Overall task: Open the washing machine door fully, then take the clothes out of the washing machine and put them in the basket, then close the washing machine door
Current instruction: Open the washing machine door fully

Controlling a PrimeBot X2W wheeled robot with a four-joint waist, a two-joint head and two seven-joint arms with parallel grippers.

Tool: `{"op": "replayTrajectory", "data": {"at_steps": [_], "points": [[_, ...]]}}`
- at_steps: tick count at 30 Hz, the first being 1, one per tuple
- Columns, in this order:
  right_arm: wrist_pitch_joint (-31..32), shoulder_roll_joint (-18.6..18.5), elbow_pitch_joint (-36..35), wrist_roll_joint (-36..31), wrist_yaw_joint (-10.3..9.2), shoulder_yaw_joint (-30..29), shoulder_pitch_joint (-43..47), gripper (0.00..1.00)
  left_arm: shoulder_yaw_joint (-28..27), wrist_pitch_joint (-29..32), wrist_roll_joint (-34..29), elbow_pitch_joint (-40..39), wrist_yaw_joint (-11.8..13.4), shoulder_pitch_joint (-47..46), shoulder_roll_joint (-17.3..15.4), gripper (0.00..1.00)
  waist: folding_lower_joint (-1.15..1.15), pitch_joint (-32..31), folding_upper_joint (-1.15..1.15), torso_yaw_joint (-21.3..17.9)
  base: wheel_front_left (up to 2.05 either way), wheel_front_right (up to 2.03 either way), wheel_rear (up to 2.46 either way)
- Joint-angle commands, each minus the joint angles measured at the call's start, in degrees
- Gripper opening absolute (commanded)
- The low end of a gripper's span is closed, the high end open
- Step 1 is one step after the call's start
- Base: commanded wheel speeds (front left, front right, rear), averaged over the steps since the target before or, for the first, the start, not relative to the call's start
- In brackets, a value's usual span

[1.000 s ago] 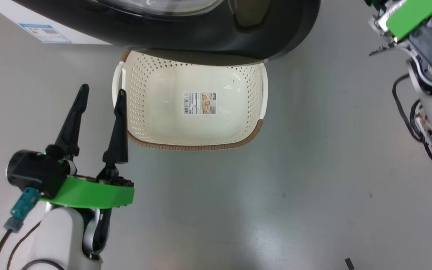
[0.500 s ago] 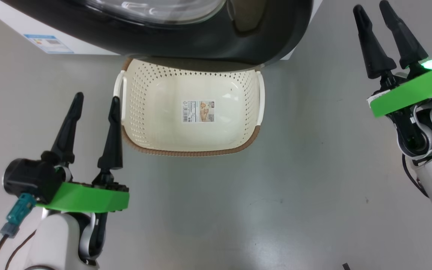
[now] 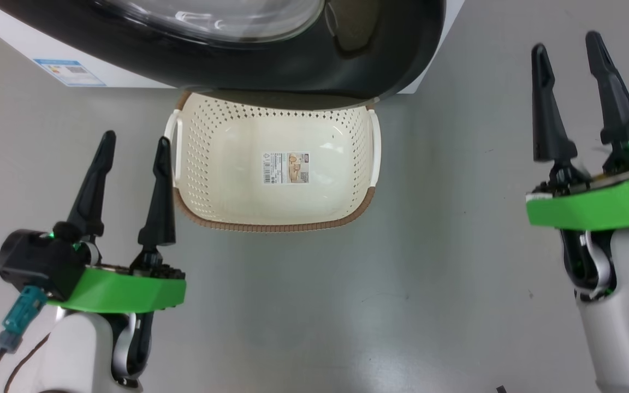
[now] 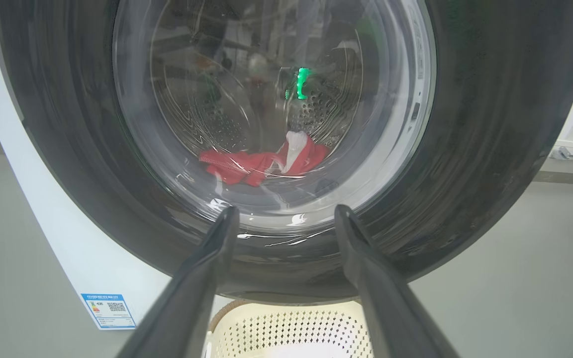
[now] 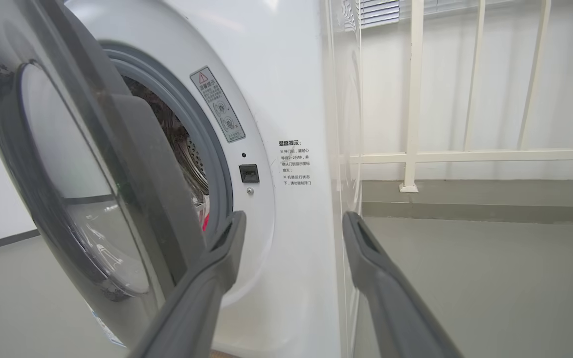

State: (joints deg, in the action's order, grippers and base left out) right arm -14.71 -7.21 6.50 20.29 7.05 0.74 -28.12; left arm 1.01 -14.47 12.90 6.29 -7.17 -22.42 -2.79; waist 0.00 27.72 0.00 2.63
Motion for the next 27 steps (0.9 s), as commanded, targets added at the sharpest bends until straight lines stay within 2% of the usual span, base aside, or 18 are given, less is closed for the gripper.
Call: {"op": "replayTrajectory", "data": {"at_steps": [1, 7, 16, 27], "points": [[-0.3, 0.7, -2.3, -1.1, 0.44, 0.5, 1.9, 1.0, -2.0, -0.5, -0.8, -1.8, -0.3, 0.8, -1.1, 1.0, 0.0, 0.0, 0.0, 0.0, 0.0, 0.0, 0.0], [-0.3, 3.1, -6.2, -2.8, 0.44, -1.4, 6.2, 1.0, -1.7, -0.5, -0.2, -2.2, -0.3, 0.8, -0.7, 1.0, 0.0, 0.2, 0.0, 0.5, 0.0, 0.0, 0.0], [-0.3, 4.1, -8.6, -5.8, 0.44, -3.1, 9.2, 1.0, -1.4, -0.5, -1.2, -1.9, -0.3, 0.8, -0.5, 1.0, 0.0, -0.2, 0.0, 0.8, 0.0, 0.0, 0.0], [-0.3, 4.3, -9.4, -4.9, 0.44, -3.1, 11.4, 1.0, -1.2, -0.5, -1.5, -1.8, -0.3, 0.5, -0.4, 1.0, 0.0, 0.1, 0.0, 1.0, 0.0, 0.0, 0.0]]}}
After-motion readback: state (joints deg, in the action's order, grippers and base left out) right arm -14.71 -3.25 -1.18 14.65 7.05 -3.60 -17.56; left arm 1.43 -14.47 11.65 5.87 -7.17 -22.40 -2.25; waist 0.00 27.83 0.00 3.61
